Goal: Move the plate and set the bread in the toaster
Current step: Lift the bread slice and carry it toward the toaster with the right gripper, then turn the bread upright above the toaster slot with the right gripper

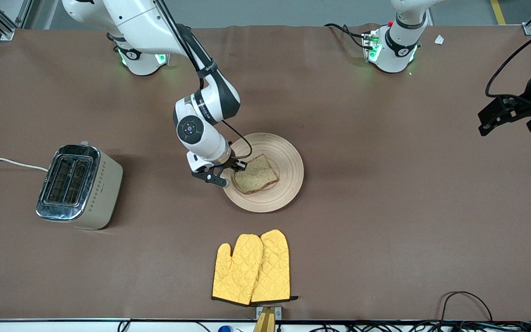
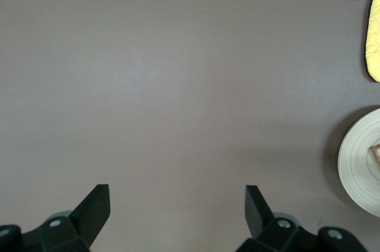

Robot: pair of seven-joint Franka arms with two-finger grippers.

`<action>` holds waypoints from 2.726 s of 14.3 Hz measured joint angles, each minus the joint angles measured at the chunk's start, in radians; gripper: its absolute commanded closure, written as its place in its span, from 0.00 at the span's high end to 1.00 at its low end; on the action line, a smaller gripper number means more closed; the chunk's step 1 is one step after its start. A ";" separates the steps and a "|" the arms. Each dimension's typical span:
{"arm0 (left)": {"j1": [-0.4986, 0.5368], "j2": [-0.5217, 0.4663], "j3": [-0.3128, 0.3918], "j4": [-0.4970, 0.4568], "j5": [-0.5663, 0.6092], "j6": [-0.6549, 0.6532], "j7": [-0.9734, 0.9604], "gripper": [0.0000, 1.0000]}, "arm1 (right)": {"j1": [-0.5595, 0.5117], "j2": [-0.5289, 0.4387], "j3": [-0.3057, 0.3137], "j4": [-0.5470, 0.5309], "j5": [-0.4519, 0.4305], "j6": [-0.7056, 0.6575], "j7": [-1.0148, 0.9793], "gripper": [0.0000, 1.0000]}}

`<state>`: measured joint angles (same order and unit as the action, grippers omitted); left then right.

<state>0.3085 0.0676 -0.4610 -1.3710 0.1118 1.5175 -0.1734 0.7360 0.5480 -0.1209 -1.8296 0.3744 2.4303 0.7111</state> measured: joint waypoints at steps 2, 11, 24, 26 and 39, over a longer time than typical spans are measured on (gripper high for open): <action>-0.087 -0.035 0.104 -0.019 -0.031 -0.021 0.018 1.00 | 0.000 -0.035 -0.003 0.027 -0.083 -0.030 0.000 0.00; -0.297 -0.178 0.347 -0.184 -0.112 -0.052 0.024 1.00 | 0.006 -0.204 -0.005 0.037 -0.346 -0.063 0.002 0.00; -0.300 -0.180 0.348 -0.185 -0.170 -0.054 0.024 1.00 | -0.195 -0.597 -0.024 -0.322 -0.885 0.043 0.000 0.00; -0.300 -0.180 0.349 -0.186 -0.169 -0.056 0.024 1.00 | -0.284 -0.657 -0.026 -0.374 -0.927 0.115 -0.013 0.00; -0.309 -0.177 0.337 -0.191 -0.123 -0.066 0.040 1.00 | -0.586 -0.714 -0.090 -0.509 -0.934 0.445 -0.287 0.00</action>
<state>-0.0006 -0.1097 -0.1235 -1.5623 -0.0110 1.4511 -0.1336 0.1500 -0.1658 -0.2109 -2.3386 -0.5591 2.8756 0.4240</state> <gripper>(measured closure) 0.000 0.991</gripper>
